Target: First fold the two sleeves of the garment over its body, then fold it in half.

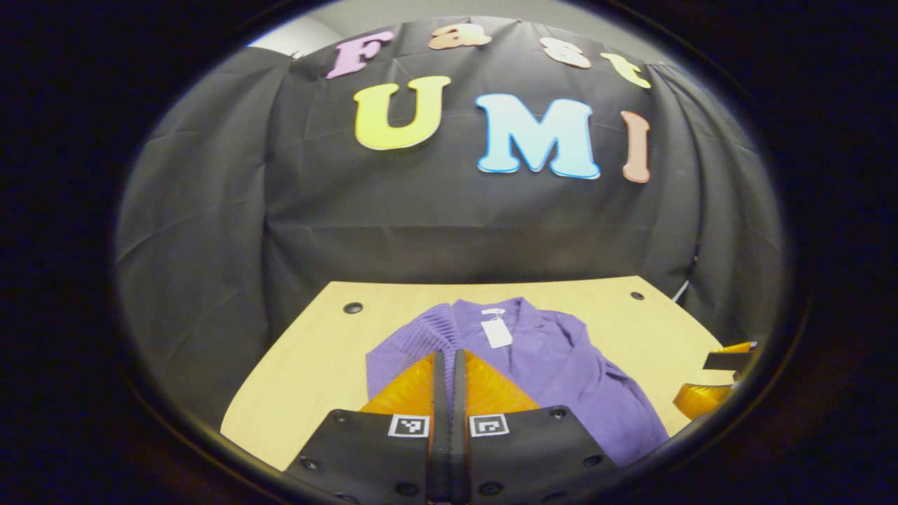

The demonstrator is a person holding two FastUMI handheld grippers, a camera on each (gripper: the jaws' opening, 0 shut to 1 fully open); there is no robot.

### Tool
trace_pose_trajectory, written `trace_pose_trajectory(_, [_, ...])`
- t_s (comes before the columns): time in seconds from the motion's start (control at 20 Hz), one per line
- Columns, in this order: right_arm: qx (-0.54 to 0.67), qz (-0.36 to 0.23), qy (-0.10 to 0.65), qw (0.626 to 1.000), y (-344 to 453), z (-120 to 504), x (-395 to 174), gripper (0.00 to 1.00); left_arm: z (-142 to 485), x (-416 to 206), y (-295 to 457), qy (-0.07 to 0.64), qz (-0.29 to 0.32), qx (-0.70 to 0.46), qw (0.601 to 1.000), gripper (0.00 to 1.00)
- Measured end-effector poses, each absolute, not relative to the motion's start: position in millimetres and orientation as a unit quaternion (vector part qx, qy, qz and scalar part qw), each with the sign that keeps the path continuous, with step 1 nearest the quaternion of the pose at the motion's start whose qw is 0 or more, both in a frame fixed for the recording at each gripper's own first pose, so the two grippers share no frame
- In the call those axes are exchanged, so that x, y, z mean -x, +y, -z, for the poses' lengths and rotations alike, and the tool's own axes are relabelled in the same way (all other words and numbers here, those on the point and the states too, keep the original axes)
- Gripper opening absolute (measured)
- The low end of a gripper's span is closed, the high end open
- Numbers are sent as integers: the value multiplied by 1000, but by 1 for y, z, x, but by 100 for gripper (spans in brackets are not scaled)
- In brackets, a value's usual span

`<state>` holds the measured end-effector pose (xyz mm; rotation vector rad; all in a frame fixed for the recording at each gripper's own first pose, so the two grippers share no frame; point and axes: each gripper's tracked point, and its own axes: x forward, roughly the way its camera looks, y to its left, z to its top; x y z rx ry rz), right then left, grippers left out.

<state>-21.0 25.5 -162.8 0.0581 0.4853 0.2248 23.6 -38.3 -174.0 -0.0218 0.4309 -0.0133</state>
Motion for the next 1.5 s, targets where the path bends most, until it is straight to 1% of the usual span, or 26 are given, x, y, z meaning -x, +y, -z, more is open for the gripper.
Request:
trace_pose_trajectory(0.25, [-40, -89, 247, 964, 12, 168, 22, 96, 184, -27, -98, 235, 54, 21, 970, 7])
trace_pose_trajectory(0.45, [-40, -91, 256, 962, -8, 179, 32, 96, 197, -18, -133, 246, 77, 13, 966, 6])
trace_pose_trajectory(0.6, [-33, -99, 262, 959, -18, 188, 33, 96, 214, -10, -157, 263, 83, 11, 961, 6])
trace_pose_trajectory(0.85, [-16, -108, 283, 953, -36, 213, 40, 96, 258, 7, -180, 297, 85, 29, 951, 7])
trace_pose_trajectory(1.0, [-27, -93, 284, 954, -44, 212, 41, 96, 279, 15, -190, 319, 97, 45, 942, 7])
trace_pose_trajectory(1.15, [-31, -76, 288, 954, -47, 214, 44, 96, 292, 21, -198, 337, 121, 37, 933, 7])
trace_pose_trajectory(1.2, [-34, -72, 289, 954, -48, 213, 45, 96, 293, 24, -201, 339, 134, 38, 930, 10])
trace_pose_trajectory(1.25, [-37, -71, 290, 954, -47, 212, 46, 96, 293, 27, -203, 340, 142, 38, 929, 17])
trace_pose_trajectory(1.3, [-38, -70, 289, 954, -44, 211, 48, 96, 293, 32, -205, 340, 148, 40, 928, 17])
trace_pose_trajectory(1.35, [-38, -68, 286, 955, -43, 209, 47, 96, 292, 34, -206, 339, 153, 42, 927, 27])
trace_pose_trajectory(1.5, [-34, -60, 282, 957, -41, 206, 56, 96, 282, 44, -207, 332, 159, 57, 928, 53])
